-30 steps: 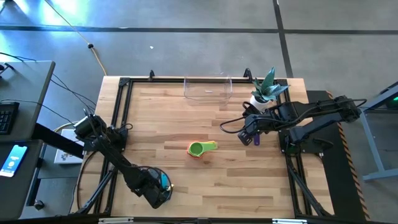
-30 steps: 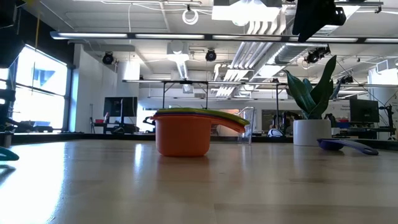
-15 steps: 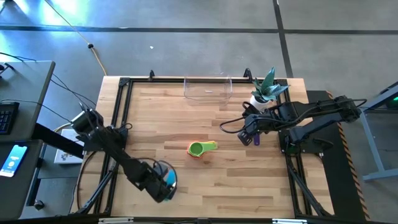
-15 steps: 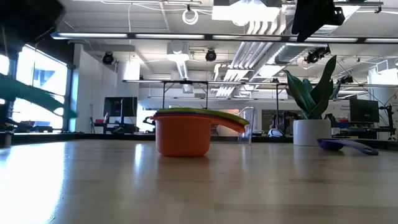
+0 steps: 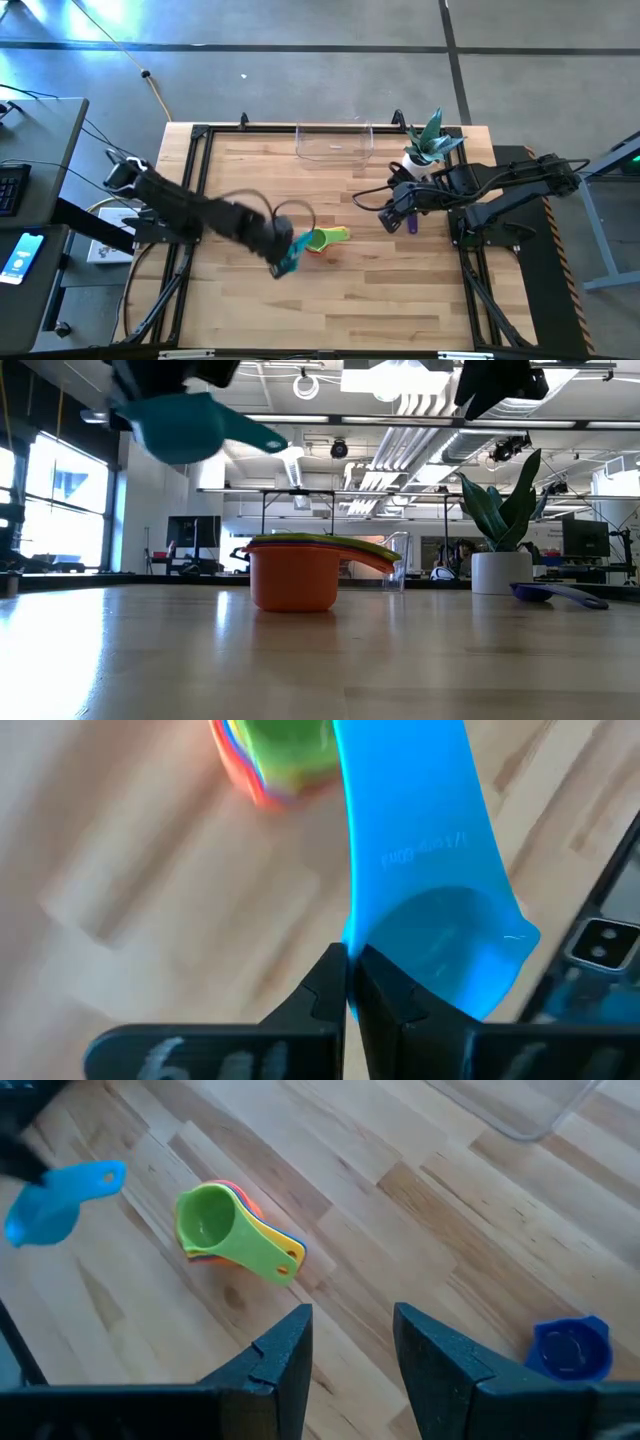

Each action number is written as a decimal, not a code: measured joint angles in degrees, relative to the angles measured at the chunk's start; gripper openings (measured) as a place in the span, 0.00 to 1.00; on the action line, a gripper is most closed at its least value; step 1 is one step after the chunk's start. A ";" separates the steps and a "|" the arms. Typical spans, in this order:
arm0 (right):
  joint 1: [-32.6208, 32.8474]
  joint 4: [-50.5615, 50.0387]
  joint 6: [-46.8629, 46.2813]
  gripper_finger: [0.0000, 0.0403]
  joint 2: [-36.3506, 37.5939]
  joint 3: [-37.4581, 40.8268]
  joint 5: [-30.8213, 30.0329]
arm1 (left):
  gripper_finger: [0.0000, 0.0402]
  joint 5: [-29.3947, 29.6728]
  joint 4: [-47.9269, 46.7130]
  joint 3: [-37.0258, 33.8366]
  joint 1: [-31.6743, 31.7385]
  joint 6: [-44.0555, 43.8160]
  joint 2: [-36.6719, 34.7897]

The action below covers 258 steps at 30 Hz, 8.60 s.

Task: Nest measuring cups in basket
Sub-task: Stack the bottom blue measuring cup on top of the green measuring cup, then stack the blue measuring cup on top of the blue measuring cup

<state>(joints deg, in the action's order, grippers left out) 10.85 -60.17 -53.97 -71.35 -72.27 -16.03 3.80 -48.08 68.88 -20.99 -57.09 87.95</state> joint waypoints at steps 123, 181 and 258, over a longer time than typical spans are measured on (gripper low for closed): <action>-6.39 -19.79 -26.28 0.33 -13.02 0.00 2.20 | 0.10 -11.72 -5.20 14.56 29.91 60.32 -1.95; -19.87 15.29 2.85 0.04 -12.48 31.89 10.65 | 0.10 -8.43 -4.59 14.58 39.10 55.70 -3.86; -0.02 4.97 69.91 0.01 -48.46 -33.66 12.76 | 0.10 -8.11 -31.82 13.42 34.24 50.70 -17.89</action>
<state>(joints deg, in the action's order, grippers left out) 10.84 -55.20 15.94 -119.81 -105.93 -3.28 -4.32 -79.90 82.30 13.24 -6.39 70.06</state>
